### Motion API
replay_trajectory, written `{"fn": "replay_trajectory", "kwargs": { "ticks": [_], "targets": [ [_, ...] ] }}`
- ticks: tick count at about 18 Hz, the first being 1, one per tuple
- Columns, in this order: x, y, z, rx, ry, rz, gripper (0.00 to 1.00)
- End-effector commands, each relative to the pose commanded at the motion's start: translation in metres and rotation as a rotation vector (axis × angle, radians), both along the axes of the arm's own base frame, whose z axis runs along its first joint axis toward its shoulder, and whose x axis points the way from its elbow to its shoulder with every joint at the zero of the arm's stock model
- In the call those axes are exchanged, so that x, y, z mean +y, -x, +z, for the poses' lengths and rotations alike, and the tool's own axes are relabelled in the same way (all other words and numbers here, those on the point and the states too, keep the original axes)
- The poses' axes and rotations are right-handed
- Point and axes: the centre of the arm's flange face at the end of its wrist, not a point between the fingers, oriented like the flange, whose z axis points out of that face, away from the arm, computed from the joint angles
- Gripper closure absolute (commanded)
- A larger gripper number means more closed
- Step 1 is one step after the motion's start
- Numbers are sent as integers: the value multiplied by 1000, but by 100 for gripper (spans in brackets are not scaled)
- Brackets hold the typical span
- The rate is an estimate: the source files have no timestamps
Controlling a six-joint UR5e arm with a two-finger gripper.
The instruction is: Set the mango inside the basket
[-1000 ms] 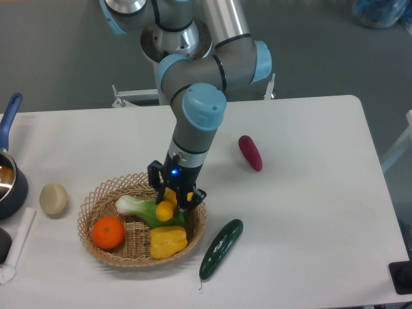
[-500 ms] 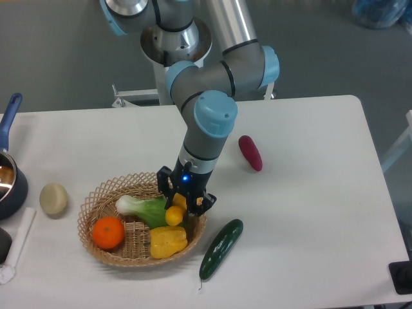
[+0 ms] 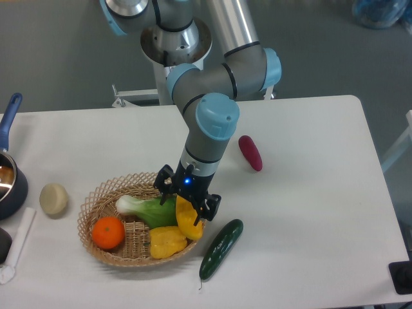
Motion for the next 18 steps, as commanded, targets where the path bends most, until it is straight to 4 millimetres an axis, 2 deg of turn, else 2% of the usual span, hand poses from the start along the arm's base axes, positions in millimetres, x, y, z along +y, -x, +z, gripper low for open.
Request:
{"fn": "replay_trajectory", "kwargs": {
  "ticks": [4, 8, 9, 11, 12, 14, 16, 18],
  "targets": [
    [-11, 35, 42, 111, -5, 54, 0],
    [-27, 79, 88, 312, 83, 150, 0],
    [-35, 95, 102, 359, 102, 186, 0],
    [-47, 112, 119, 388, 99, 222, 0],
    [-52, 113, 138, 413, 85, 233, 0],
    [-76, 115, 170, 458, 90, 240, 0],
    [-99, 115, 183, 470, 140, 153, 0],
    [-134, 120, 197, 494, 194, 52, 0]
  ]
}}
